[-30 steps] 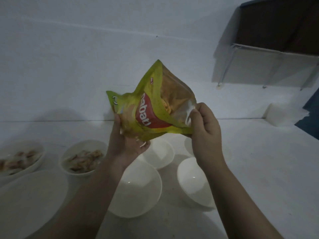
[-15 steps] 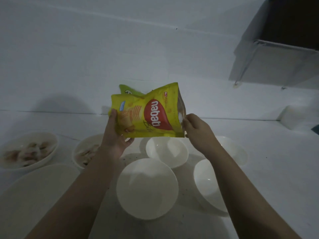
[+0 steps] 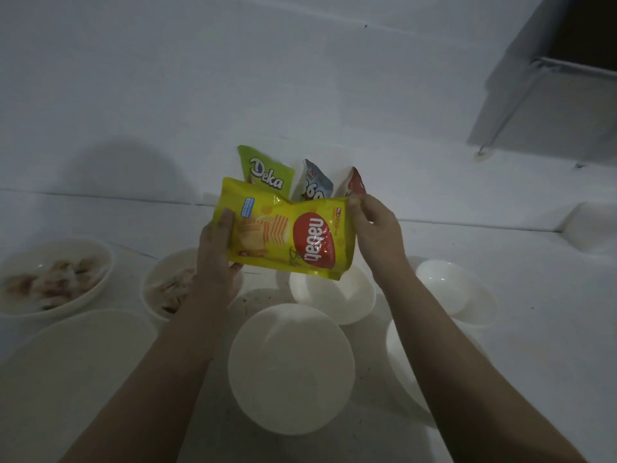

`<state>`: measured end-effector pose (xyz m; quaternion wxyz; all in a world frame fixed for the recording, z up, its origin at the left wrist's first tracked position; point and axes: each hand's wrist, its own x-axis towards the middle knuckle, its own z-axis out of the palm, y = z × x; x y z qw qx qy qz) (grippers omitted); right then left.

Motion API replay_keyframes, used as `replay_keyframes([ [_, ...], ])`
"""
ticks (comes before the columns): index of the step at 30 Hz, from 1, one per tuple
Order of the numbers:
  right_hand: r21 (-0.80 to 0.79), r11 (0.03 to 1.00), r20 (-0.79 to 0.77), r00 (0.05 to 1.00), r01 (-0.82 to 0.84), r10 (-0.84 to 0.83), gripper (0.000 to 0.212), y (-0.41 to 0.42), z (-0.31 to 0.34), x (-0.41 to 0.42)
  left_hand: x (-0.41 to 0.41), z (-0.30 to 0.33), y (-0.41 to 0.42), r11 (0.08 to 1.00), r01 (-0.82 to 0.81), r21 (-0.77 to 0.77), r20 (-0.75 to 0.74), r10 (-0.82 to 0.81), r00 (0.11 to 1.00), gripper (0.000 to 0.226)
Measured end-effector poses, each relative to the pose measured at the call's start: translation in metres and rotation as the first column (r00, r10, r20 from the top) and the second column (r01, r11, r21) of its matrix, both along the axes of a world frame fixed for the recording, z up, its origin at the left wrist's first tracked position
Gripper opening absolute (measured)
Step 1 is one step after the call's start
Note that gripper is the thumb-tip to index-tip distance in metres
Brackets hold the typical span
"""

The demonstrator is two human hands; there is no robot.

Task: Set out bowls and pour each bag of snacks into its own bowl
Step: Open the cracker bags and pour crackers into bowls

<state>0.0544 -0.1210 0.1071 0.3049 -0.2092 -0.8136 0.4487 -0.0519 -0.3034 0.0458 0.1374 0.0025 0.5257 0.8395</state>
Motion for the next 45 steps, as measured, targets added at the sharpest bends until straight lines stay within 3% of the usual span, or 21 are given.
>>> replay_keyframes([
  [5, 0.122, 0.989, 0.081, 0.992, 0.088, -0.098, 0.024, 0.011, -0.010, 0.003, 0.000, 0.000, -0.006, 0.995, -0.068, -0.074, -0.083, 0.062, 0.995, 0.049],
  [15, 0.325, 0.933, 0.098, 0.976, 0.153, -0.195, 0.012, 0.020, -0.020, 0.012, -0.003, 0.010, 0.000, 0.987, -0.078, -0.141, -0.208, 0.048, 0.977, 0.055],
  [23, 0.318, 0.932, 0.059, 0.978, 0.172, -0.200, 0.010, 0.019, -0.022, 0.016, -0.002, 0.010, 0.003, 0.980, -0.088, -0.180, -0.180, 0.055, 0.982, 0.053],
  [28, 0.302, 0.938, 0.036, 0.981, 0.172, -0.191, 0.010, 0.013, -0.026, 0.014, -0.003, 0.012, -0.007, 0.969, -0.071, -0.238, -0.191, 0.025, 0.981, 0.068],
  [32, 0.315, 0.932, -0.003, 0.983, 0.176, -0.185, 0.009, 0.004, -0.032, 0.013, -0.006, 0.012, -0.013, 0.957, -0.074, -0.280, -0.187, 0.021, 0.982, 0.062],
  [45, 0.299, 0.943, 0.012, 0.987, 0.147, -0.158, 0.010, 0.002, -0.023, 0.007, -0.011, 0.016, -0.019, 0.968, -0.082, -0.237, -0.219, 0.029, 0.975, 0.067],
])
